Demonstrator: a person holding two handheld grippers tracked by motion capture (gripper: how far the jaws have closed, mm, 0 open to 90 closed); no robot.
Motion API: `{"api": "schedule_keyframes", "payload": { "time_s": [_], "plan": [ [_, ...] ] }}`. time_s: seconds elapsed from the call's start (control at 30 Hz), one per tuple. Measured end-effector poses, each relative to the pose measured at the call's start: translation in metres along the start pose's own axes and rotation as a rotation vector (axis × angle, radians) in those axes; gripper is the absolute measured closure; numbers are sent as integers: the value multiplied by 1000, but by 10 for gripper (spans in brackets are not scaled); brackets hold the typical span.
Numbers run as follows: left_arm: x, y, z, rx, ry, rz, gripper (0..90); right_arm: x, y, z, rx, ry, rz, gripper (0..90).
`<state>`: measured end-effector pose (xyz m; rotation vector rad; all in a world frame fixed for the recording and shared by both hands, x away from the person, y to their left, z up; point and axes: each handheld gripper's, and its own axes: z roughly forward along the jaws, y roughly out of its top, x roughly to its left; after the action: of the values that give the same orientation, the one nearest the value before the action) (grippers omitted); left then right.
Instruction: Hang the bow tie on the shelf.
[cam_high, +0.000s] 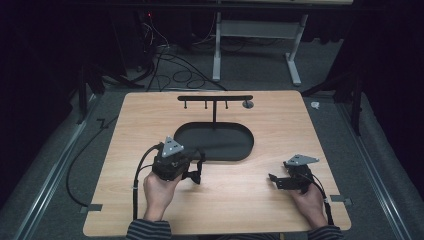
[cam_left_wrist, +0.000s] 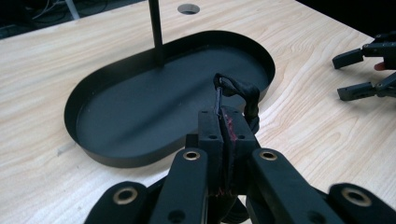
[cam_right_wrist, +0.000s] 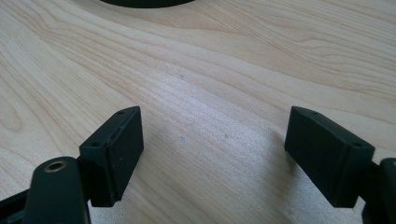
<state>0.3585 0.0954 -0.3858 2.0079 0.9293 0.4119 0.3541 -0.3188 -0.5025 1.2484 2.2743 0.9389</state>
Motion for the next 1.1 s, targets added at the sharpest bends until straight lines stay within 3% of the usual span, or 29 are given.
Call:
{"api": "schedule_keyframes", "payload": {
  "time_s": [1.1],
  "plan": [
    [18,47,15,-55,6,-14,877,0,0,0,1,1,-2,206]
  ]
}}
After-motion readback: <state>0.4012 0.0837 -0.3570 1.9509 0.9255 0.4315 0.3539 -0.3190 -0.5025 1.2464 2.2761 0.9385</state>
